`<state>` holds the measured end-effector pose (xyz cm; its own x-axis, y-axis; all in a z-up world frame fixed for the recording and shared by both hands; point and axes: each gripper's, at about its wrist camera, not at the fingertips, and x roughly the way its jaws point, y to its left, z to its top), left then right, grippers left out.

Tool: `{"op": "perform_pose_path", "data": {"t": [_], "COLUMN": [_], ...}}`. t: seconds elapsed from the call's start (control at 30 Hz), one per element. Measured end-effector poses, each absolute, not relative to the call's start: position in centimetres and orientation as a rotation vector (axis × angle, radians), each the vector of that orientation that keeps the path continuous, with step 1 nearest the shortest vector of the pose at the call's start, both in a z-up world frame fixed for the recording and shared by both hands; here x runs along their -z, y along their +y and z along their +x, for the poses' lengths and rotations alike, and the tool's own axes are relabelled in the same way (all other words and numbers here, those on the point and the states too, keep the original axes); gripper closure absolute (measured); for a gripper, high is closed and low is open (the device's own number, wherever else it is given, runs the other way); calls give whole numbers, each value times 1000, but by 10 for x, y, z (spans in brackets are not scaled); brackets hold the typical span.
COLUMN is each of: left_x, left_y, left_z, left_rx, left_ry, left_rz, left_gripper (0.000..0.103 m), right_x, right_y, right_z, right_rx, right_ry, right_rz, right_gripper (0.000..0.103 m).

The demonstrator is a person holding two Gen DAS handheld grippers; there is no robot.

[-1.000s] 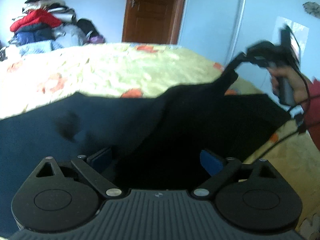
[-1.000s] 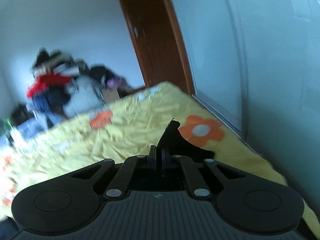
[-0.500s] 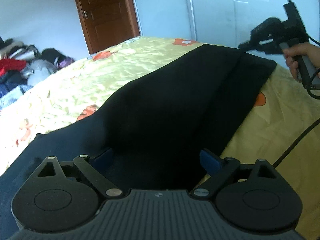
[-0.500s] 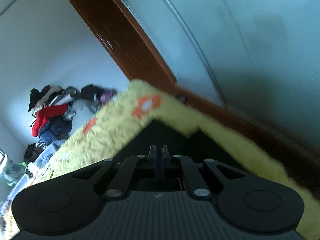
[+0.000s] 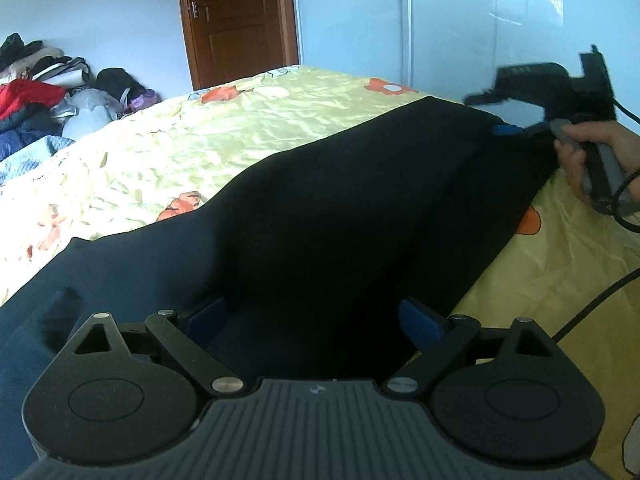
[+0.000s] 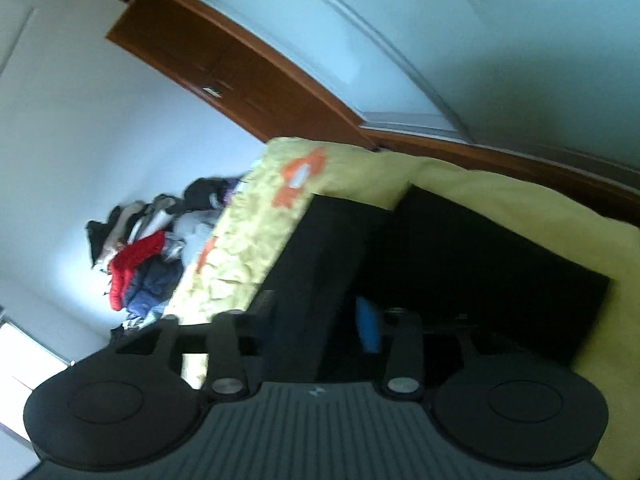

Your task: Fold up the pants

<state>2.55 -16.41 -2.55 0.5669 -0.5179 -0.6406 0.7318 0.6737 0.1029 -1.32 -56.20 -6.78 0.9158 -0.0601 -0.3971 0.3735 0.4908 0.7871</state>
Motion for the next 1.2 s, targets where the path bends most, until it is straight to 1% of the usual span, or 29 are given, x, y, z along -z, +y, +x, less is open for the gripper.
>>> {"op": "perform_pose_path", "data": {"t": [0.07,0.1,0.13,0.17,0.23,0.4,0.5,0.53,0.6,0.63,0.67,0.7,0.73,0.77,0.8,0.83,0.87,0.93,0.97,1.07,1.1,1.13,1.2], "left_x": [25,24,24,23,21,25,30,30,31,30,30,30,28,27,25,24,21,10,1,-34,-42,-44,-30], "left_y": [-166,-167,-168,-170,-175,-200,-211,-213,-215,-216,-214,-211,-208,-204,-201,-199,-197,-194,-190,-175,-173,-176,-192], "left_z": [24,23,22,21,18,5,2,3,9,14,18,24,30,32,35,38,41,49,51,46,41,38,37], "left_rx": [755,757,759,764,785,835,840,843,833,834,845,862,868,870,866,856,848,813,790,733,728,739,797], "left_ry": [607,598,589,584,564,490,463,464,488,510,533,564,586,603,608,610,609,584,544,352,297,288,381], "left_rz": [386,389,396,408,439,561,582,570,533,505,464,406,360,322,288,271,254,191,151,3,-15,8,91], "left_gripper": [8,8,8,8,8,8,10,12,20,26,37,43,61,76,79,87,91,94,94,94,93,93,92], "right_x": [68,68,68,70,69,38,22,19,17,16,16,17,21,23,23,24,24,18,10,-26,-30,-28,-2], "right_y": [-563,-563,-564,-565,-567,-564,-562,-561,-560,-560,-560,-560,-562,-564,-565,-566,-568,-573,-573,-568,-568,-568,-573], "right_z": [1,4,8,12,6,-3,-6,-7,-7,-7,-6,-7,-9,-7,-3,0,7,19,20,3,-6,-15,-32], "right_rx": [270,268,263,242,204,105,66,55,35,28,25,31,34,36,44,49,46,43,31,-32,-38,-19,96], "right_ry": [339,335,343,352,301,162,113,106,91,90,94,99,104,113,120,130,145,160,137,-26,-57,-56,41], "right_rz": [1005,994,993,1021,1088,1146,1148,1156,1174,1176,1170,1169,1175,1182,1186,1190,1197,1208,1196,1071,1043,1020,1020], "right_gripper": [49,51,80,99,99,100,100,99,99,99,99,99,99,99,99,99,99,99,99,99,99,99,99]}}
